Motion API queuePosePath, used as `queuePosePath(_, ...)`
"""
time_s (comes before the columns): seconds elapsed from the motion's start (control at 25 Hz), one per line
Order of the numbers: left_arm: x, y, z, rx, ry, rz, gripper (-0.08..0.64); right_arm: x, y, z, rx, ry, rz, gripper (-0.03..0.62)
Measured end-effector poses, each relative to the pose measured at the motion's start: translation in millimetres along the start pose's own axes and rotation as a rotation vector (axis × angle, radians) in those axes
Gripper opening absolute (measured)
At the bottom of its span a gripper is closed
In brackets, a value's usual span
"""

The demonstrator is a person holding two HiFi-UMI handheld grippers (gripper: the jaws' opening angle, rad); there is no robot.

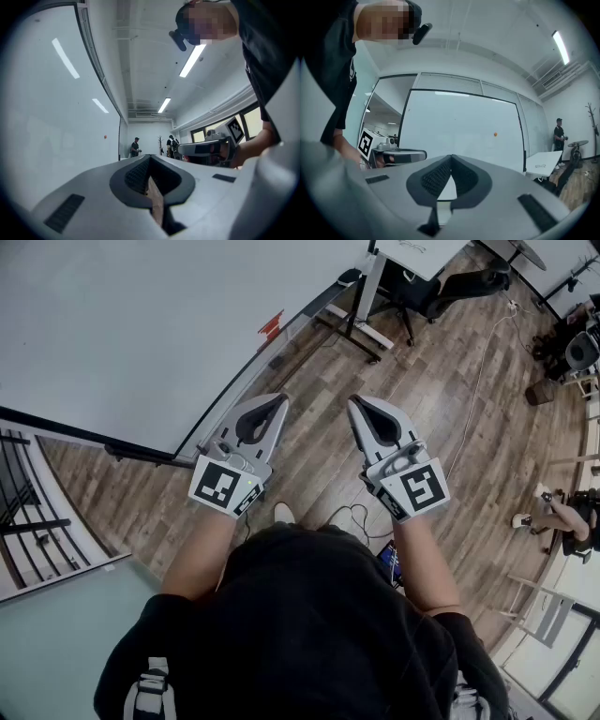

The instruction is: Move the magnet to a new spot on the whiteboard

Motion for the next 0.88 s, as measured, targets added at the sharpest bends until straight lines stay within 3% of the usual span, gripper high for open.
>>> queuePosePath(0.88, 5, -33, -7, -0.013, 0.018, -0.024, 0.002, 0, -5, 28, 0.022, 0.009, -0.021, 0.003)
Point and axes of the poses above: the fingertips, and each gripper's own axes: z backward along the fingers, y to its left, x out of its top, the point moved 4 cm from there along z, backward along the fingers, and after that the axes turned 12 degrees about x, right-handed, at the moved point
